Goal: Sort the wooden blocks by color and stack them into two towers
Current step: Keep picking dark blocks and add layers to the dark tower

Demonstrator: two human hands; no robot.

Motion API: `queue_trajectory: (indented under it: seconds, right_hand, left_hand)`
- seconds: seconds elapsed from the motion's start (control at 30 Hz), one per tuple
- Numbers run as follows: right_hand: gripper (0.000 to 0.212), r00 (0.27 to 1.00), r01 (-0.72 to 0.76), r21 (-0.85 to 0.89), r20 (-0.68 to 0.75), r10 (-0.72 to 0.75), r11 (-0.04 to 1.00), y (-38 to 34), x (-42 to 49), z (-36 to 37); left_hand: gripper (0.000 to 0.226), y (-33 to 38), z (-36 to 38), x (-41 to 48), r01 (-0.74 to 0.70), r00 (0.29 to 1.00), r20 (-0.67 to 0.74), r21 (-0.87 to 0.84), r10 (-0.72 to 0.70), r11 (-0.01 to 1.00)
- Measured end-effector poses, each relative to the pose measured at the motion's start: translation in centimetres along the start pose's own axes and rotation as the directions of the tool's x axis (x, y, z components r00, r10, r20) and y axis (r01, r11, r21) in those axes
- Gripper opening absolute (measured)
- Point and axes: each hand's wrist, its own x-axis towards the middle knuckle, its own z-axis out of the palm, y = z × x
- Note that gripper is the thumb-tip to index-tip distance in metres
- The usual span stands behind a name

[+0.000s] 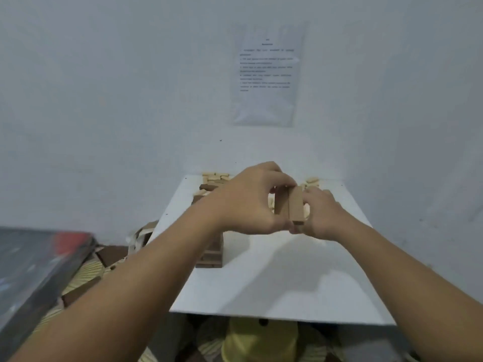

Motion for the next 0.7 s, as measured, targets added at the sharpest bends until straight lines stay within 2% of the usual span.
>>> queue_trajectory:
  seconds: [0.2,0.33,0.5,0.7]
  right_hand:
    - [0.071,0.99,-0.065,-0.01,0.127,0.065,0.998,4.0,-5.8,4.6]
    - [0.068,0.984,-0.082,0.012,0.158,0.079,0.997,5.4,-7.6,7.6]
    - [0.063,0.987,-0.028,0.107,0.162,0.011,0.994,5.6,-8.0,10.3]
    - [0.066,0.988,0.025,0.149,0.144,-0.047,0.989,5.8,-7.7,12.0]
  left_hand:
    - [0.058,-1.7,10.6,-2.3,0.163,0.971,0.175,0.005,-0.162,0.987]
    - [0.068,-3.9,15.0,-3.6,0.266,0.929,0.25,0.056,-0.272,0.962]
    - [0.065,-6.9,17.8,-3.9,0.31,0.908,0.26,0.105,-0.327,0.945]
    - [0.065,-8.8,19.2,-4.0,0.338,0.902,0.267,0.051,-0.339,0.94]
